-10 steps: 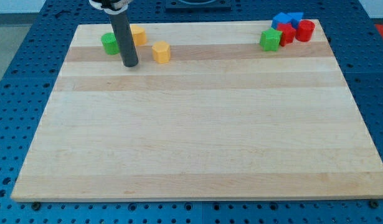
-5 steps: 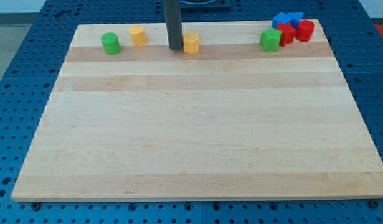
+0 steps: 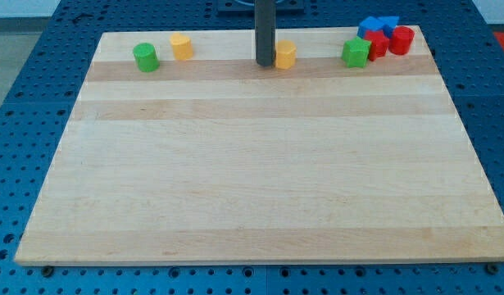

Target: Push the yellow hexagon to the red star

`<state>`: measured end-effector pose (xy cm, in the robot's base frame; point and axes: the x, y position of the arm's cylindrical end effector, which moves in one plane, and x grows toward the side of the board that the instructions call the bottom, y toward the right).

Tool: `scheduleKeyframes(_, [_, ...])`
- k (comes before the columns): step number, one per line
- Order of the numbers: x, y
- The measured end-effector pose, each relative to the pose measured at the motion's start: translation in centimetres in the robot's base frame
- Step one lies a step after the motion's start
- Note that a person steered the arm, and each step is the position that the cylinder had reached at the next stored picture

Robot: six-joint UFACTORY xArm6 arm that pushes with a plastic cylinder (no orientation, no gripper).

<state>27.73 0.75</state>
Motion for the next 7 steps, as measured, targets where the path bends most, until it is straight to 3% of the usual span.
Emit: scheduleKeyframes(7, [-3.7, 11.4])
